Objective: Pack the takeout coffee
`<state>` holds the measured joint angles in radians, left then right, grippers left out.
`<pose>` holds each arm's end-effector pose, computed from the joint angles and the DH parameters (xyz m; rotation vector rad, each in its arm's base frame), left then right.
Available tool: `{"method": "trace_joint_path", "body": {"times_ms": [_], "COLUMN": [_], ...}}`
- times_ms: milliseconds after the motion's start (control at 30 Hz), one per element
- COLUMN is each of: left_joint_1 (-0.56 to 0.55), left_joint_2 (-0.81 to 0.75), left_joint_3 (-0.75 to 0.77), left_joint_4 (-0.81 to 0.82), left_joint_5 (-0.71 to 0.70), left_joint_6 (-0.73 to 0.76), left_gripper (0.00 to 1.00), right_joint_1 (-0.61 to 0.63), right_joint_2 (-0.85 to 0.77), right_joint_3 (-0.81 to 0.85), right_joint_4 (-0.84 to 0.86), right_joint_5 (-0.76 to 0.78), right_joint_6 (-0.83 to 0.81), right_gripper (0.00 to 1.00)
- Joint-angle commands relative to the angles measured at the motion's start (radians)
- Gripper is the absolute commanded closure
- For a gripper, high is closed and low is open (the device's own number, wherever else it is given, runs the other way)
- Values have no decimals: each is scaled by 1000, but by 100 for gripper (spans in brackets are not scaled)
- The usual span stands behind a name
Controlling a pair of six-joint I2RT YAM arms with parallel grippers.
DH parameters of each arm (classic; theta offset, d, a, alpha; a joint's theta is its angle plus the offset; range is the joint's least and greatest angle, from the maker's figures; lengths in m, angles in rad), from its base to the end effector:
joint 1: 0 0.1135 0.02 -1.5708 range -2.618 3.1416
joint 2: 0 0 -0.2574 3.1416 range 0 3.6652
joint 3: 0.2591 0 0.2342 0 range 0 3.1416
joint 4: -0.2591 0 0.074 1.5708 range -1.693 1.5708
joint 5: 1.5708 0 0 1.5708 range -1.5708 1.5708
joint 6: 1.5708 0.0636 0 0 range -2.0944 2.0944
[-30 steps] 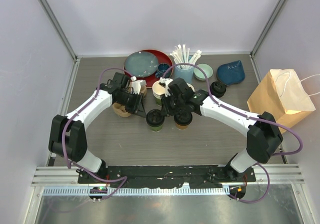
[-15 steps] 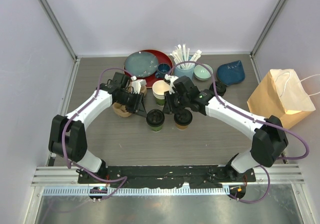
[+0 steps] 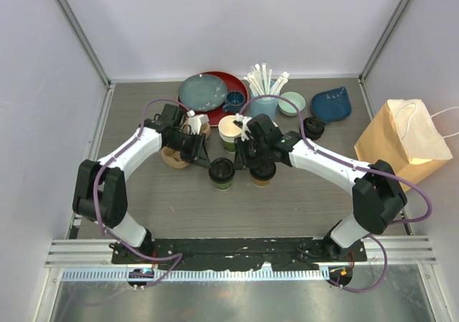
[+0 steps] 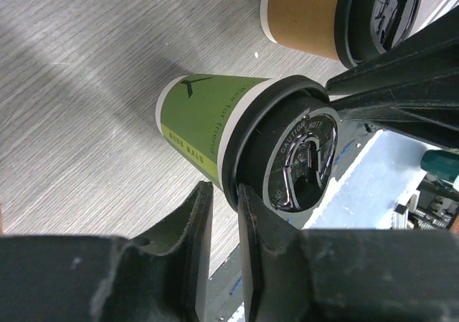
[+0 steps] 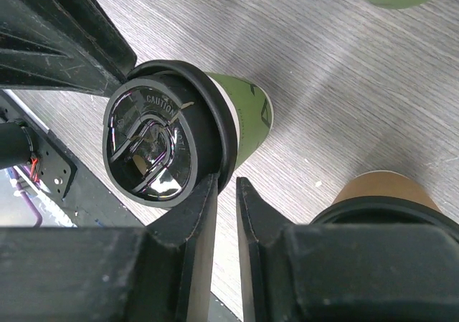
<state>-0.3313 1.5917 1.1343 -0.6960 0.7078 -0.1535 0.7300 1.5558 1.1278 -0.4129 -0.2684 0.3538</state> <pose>0.2746 -0.1382 0.2129 0.4504 2.6718 -1.1061 0.2401 0.2375 0.2307 -0.6026 2.4663 0.7929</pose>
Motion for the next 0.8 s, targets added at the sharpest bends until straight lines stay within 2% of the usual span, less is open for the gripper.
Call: {"method": "trace_joint_path", "body": {"times_ms": [0,133,400,767], "left_joint_1": [-18,-18,-18,-29], "left_joint_2": [47,86,131,215], "left_joint_3": [-19,-37,-64,-120], "left_joint_4": [32,24,29,47], "left_joint_5": [18,9,-7,-80], "left_joint_6": [-3,-6,-20,-37], "left_gripper": [78,88,100,100], "right_joint_1": [5,-3,-7,-9], "right_joint_2": [23,24,52,52], "right_joint_3": [-34,-81,-152,-253], "right_joint_4": [52,71,123,141], "right_joint_5": [-26,-35,-60,-37], "right_joint_6": [14,36,94,125], "right_gripper": [79,85,96,99]}}
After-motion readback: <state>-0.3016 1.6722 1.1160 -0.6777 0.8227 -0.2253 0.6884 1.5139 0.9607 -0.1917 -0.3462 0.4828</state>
